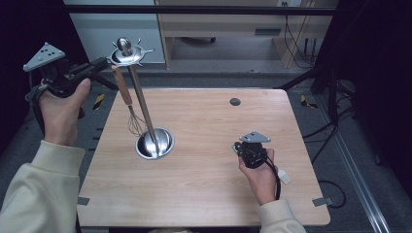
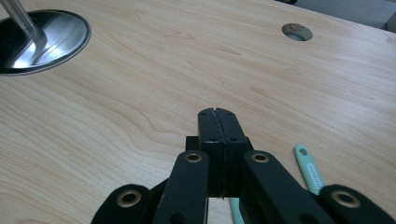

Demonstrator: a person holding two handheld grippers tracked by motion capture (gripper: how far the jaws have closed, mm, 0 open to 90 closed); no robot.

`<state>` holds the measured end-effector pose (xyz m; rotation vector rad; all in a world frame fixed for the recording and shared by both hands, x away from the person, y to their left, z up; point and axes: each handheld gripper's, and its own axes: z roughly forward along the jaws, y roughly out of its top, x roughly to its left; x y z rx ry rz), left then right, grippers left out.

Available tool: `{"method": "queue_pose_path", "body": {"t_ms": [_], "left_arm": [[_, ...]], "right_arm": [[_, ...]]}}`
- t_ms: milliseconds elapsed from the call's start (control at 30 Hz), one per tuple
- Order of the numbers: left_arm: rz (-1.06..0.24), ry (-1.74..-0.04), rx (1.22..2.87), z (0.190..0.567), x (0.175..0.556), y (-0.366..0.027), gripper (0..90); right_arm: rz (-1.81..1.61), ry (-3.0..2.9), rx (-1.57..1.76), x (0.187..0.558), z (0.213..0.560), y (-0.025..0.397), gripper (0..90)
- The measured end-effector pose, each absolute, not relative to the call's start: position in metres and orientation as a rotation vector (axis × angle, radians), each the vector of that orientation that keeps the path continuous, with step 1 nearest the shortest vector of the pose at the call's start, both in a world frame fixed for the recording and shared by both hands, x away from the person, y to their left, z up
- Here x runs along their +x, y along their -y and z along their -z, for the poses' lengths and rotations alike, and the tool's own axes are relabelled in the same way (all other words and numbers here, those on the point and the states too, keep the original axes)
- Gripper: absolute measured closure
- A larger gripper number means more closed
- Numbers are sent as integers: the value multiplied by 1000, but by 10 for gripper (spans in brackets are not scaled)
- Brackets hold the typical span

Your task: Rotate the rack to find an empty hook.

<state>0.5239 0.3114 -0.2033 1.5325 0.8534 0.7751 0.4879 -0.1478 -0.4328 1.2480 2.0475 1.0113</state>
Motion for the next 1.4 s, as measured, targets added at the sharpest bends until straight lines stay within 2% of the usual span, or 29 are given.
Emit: {"method": "queue_pose_path", "body": {"t_ms": [733, 1167, 1400], "left_arm": [[-775, -854, 1535, 204, 530, -314, 900], [-774, -848, 1536, 215, 517, -319, 900], [-791, -853, 1546, 234, 505, -323, 900]], "right_arm": [[-1009, -2051, 1238, 488, 433, 149, 900], [-1009, -2049, 1246, 488, 433, 149, 900], [-991, -2054, 1254, 489, 433, 151, 900]]}}
